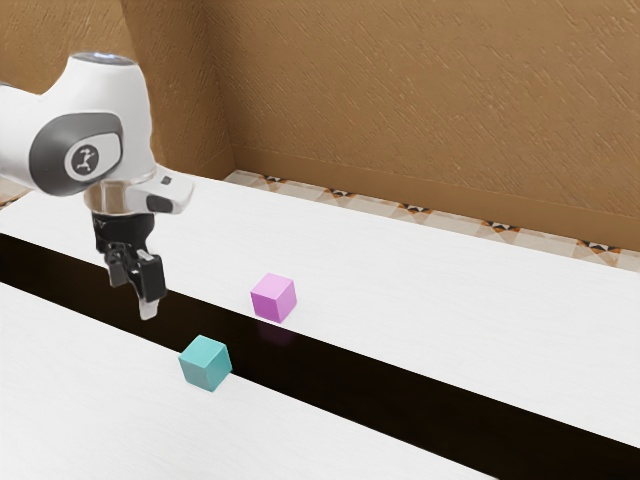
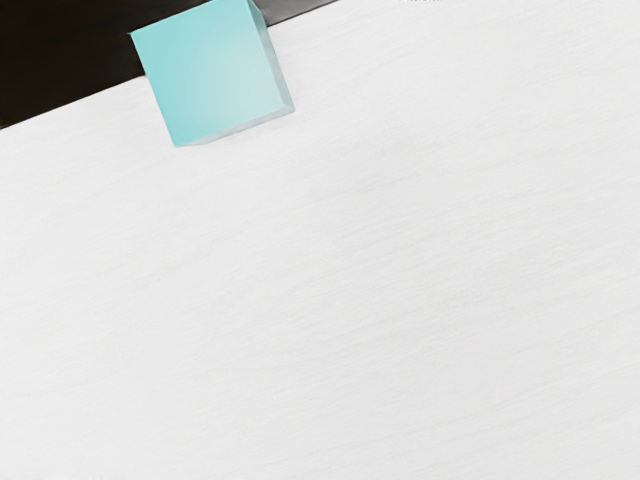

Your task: Pick up the blue block with one arm, and put the blue block on the pink block with one arm

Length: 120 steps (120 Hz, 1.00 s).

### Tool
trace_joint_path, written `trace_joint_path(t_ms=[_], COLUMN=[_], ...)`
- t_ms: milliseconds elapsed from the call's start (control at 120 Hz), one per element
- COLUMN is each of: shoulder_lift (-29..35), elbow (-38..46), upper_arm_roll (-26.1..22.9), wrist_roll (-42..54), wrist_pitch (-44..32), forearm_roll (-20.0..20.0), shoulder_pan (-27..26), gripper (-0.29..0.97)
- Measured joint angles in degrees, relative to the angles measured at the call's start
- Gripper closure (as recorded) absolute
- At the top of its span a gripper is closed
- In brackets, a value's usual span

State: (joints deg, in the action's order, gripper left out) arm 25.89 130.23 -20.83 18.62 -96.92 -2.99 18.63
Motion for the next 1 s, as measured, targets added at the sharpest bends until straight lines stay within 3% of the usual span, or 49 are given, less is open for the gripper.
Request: trace_joint_path(t_ms=[325, 533, 1000], shoulder_lift=[-13.47, -15.89, -25.22], elbow=[-1.86, -1.47, -2.06], upper_arm_roll=[0.08, 0.07, 0.01], wrist_roll=[-4.23, -4.94, -5.86], wrist_pitch=[-7.11, -9.9, -15.16], forearm_roll=[3.5, 4.83, 6.08], shoulder_pan=[2.61, 5.39, 5.24], gripper=[0.0, 0.0, 0.0])
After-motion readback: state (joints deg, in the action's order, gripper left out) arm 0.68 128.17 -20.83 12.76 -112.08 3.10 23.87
